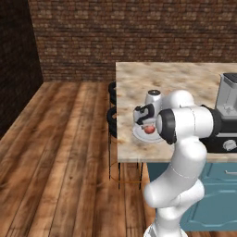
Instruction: Pick the peach and mango from the fridge and place them on the plate next to the blender to make a fruit smoothie.
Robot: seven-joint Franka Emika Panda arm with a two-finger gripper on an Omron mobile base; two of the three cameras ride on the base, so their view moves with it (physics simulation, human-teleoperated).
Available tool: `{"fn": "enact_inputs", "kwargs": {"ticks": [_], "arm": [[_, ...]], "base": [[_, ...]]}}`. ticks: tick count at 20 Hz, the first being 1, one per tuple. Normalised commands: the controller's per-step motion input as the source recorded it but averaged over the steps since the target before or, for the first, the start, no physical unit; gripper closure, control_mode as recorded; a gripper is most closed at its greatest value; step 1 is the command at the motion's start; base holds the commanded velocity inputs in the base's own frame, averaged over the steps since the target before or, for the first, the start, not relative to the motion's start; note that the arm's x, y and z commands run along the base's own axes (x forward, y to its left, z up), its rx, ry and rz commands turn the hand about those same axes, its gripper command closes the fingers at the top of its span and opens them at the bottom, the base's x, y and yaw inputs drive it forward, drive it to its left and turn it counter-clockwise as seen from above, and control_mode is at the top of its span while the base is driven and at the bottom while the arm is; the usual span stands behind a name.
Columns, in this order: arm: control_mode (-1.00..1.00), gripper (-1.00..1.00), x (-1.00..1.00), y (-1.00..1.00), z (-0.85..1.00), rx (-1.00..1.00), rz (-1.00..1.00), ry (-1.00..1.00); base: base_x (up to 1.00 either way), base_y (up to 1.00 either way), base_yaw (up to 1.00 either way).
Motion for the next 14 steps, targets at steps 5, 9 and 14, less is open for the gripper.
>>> {"fn": "enact_inputs", "kwargs": {"ticks": [5, 9, 14], "arm": [[-1.00, -1.00, -0.01, 0.12, 0.45, 0.00, 0.00, 0.05], [-1.00, -1.00, -0.83, 0.18, 0.77, 0.00, 0.00, 0.00], [-1.00, -1.00, -1.00, 0.18, 0.68, 0.00, 0.00, 0.00]], "base": [[0.00, 0.00, 0.00], [0.00, 0.00, 0.00], [0.00, 0.00, 0.00]]}}
